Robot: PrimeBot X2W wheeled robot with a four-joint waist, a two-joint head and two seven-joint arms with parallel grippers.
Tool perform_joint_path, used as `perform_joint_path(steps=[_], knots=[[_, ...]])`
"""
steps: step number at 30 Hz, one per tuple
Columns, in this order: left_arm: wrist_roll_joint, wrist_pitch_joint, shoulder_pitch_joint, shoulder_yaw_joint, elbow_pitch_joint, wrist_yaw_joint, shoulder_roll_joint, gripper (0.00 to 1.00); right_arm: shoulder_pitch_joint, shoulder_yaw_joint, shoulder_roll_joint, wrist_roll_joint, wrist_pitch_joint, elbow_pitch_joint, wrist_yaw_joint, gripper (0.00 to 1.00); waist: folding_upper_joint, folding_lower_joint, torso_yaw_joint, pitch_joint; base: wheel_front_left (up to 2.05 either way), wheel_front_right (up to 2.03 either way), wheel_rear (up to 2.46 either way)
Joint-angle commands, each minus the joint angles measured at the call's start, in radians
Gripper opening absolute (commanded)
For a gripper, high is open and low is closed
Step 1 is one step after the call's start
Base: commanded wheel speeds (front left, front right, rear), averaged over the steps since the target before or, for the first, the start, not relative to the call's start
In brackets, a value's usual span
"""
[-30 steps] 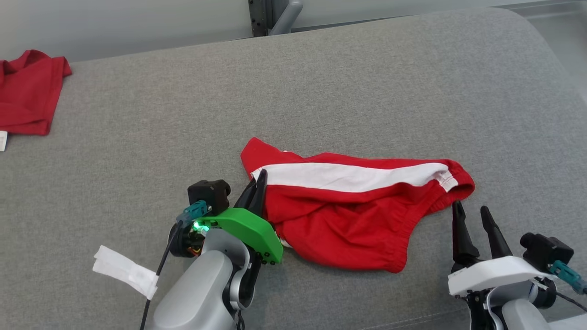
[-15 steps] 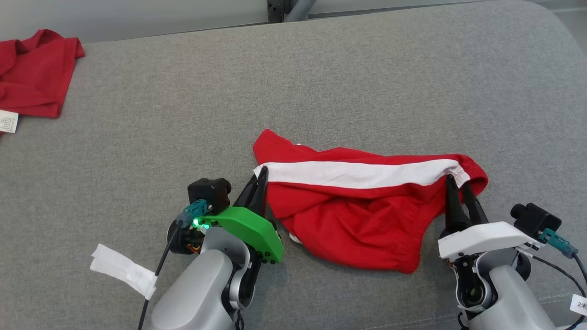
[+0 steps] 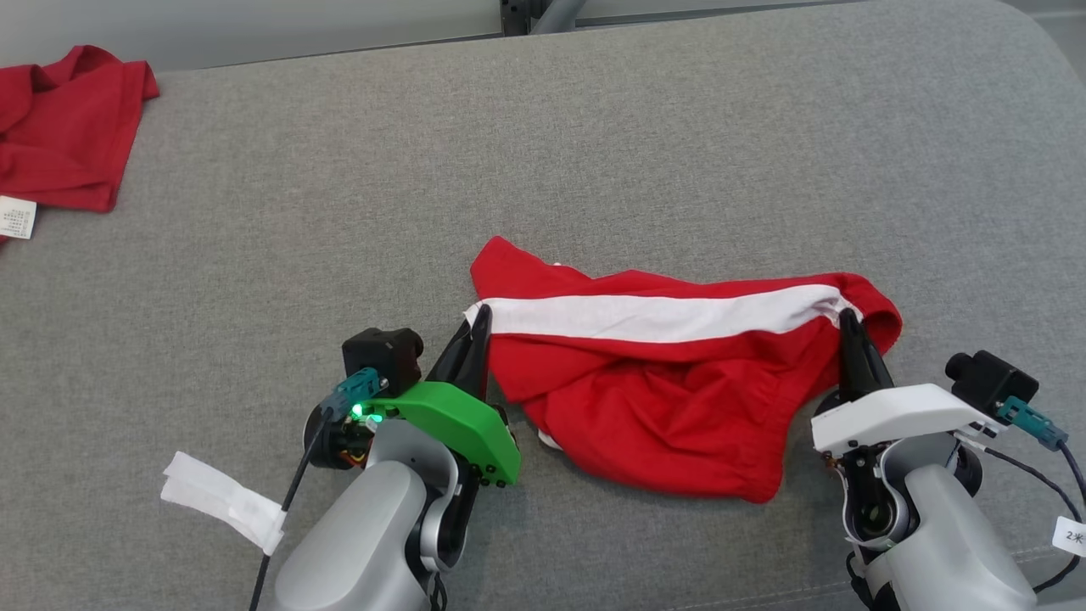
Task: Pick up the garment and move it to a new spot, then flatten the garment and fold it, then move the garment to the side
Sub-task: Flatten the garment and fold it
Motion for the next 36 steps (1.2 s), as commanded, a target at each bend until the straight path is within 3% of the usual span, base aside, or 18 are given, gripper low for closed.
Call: perform_joint_path(steps=[1,8,14,20,27,34,36], knots=[[0.004,-0.005,0.001,0.003,-0.001,0.003,0.010,0.00,-0.010,0.011,-0.002,0.000,-0.001,0.008,0.000,0.00,-0.0001,0.0000,0.000,-0.001,0.00,0.00,0.00],[-0.012,-0.034,0.019,0.018,-0.012,-0.003,0.015,0.00,0.009,0.093,-0.052,0.050,0.008,-0.028,0.000,0.00,-0.0001,0.0000,-0.002,-0.030,0.00,0.00,0.00],[-0.010,-0.077,0.032,0.043,-0.070,-0.023,0.035,0.00,0.074,0.144,-0.143,0.074,0.056,-0.172,0.000,0.00,-0.0001,0.0000,-0.008,-0.078,0.00,0.00,0.00],[0.005,-0.108,0.060,0.101,-0.194,-0.038,0.059,0.00,0.155,0.130,-0.207,0.084,0.142,-0.414,0.000,0.00,-0.0001,0.0000,-0.015,-0.140,0.00,0.00,0.00],[0.005,-0.114,0.153,0.191,-0.392,-0.034,0.074,0.00,0.276,0.089,-0.257,0.125,0.351,-0.750,0.000,0.00,-0.0001,0.0000,-0.025,-0.221,0.00,0.00,0.00],[-0.002,-0.114,0.247,0.270,-0.611,-0.008,0.115,0.00,0.374,-0.008,-0.258,0.162,0.562,-1.040,0.000,0.00,-0.0001,0.0000,-0.034,-0.264,0.00,0.00,0.00],[0.003,-0.113,0.252,0.277,-0.640,-0.005,0.125,0.00,0.379,-0.023,-0.251,0.164,0.583,-1.075,0.000,0.00,-0.0001,0.0000,-0.035,-0.266,0.00,0.00,0.00]])
